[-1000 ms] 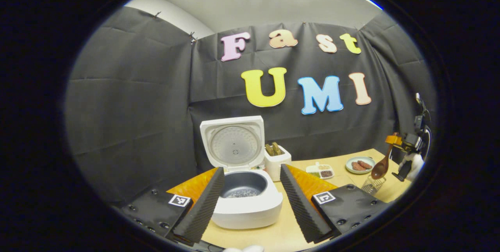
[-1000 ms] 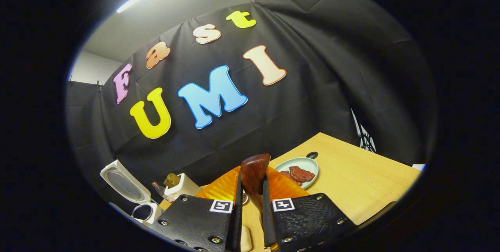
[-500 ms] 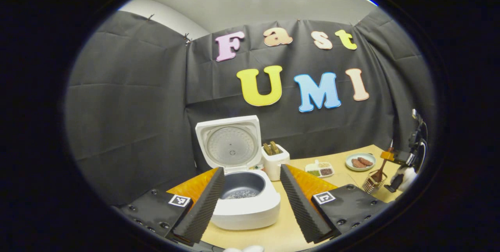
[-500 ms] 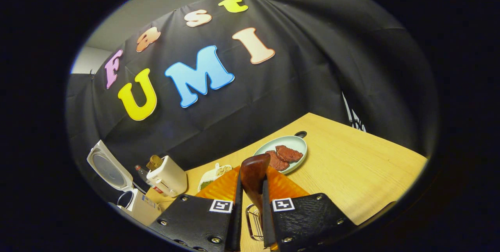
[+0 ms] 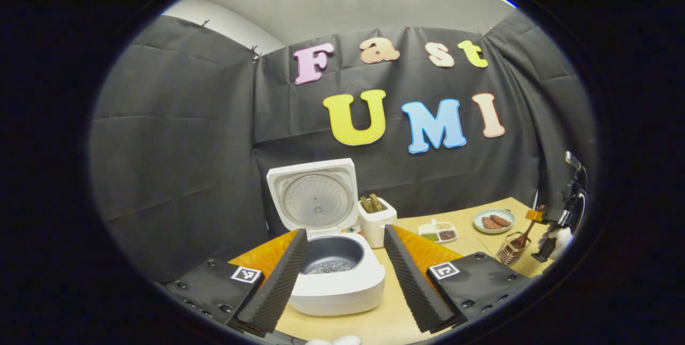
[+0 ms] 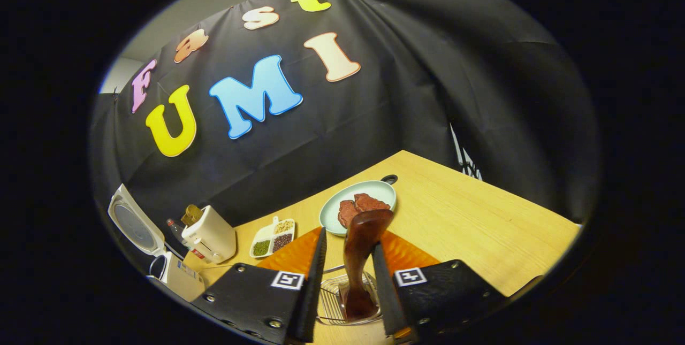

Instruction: Close the left gripper, press the button to open the rice cooker; take a wooden spoon from the chopstick holder with the right hand, scoop a spoonful of rice and pour it into the rice cooker, then put the wooden spoon back into the chopstick holder.

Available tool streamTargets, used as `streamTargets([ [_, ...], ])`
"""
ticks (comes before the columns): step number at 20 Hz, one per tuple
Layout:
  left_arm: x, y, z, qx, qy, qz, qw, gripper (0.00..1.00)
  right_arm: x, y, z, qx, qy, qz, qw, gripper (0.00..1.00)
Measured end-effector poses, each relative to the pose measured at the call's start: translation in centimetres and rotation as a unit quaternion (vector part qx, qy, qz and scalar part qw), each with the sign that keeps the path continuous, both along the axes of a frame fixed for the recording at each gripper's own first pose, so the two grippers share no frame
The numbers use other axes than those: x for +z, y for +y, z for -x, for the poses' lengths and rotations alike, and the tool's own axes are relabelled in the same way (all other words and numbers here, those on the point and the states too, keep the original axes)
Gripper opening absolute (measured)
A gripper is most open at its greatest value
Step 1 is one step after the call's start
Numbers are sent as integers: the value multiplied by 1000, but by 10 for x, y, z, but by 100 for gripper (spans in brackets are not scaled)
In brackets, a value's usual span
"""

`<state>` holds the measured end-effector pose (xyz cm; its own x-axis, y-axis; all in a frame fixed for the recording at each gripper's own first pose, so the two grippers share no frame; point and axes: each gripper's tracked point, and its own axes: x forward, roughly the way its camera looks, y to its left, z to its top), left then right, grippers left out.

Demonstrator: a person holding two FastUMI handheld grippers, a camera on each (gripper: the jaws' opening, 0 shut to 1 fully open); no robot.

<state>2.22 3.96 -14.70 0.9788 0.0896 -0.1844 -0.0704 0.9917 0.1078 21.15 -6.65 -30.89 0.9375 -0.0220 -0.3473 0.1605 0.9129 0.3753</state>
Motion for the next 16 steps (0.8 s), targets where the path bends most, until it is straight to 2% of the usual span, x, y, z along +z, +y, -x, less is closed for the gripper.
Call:
streamTargets([
  [1,0,1,-1,0,1,1,1000,98,1,-5,2,0,-1,24,1000,52],
  [3,1,1,-2,-1,0,1,1000,98,9,-17,15,2,2,91,996,94],
  [4,1,1,-3,-1,-2,1,1000,100,17,-19,21,7,-2,120,993,98],
  [6,6,1,-7,-3,-7,0,1000,98,40,-19,34,15,-11,166,986,98],
  [8,8,3,-12,-4,-8,4,1000,100,77,-6,48,30,-35,194,980,98],
  [9,11,5,-16,-2,-11,5,1000,98,97,4,57,39,-47,207,976,98],
  [13,33,13,-36,5,-26,10,1000,100,175,66,106,108,-106,247,957,98],
  [14,44,18,-43,9,-36,9,999,98,193,77,115,122,-123,249,953,98],
  [16,64,24,-59,15,-48,12,999,100,211,112,135,156,-136,225,952,97],
])
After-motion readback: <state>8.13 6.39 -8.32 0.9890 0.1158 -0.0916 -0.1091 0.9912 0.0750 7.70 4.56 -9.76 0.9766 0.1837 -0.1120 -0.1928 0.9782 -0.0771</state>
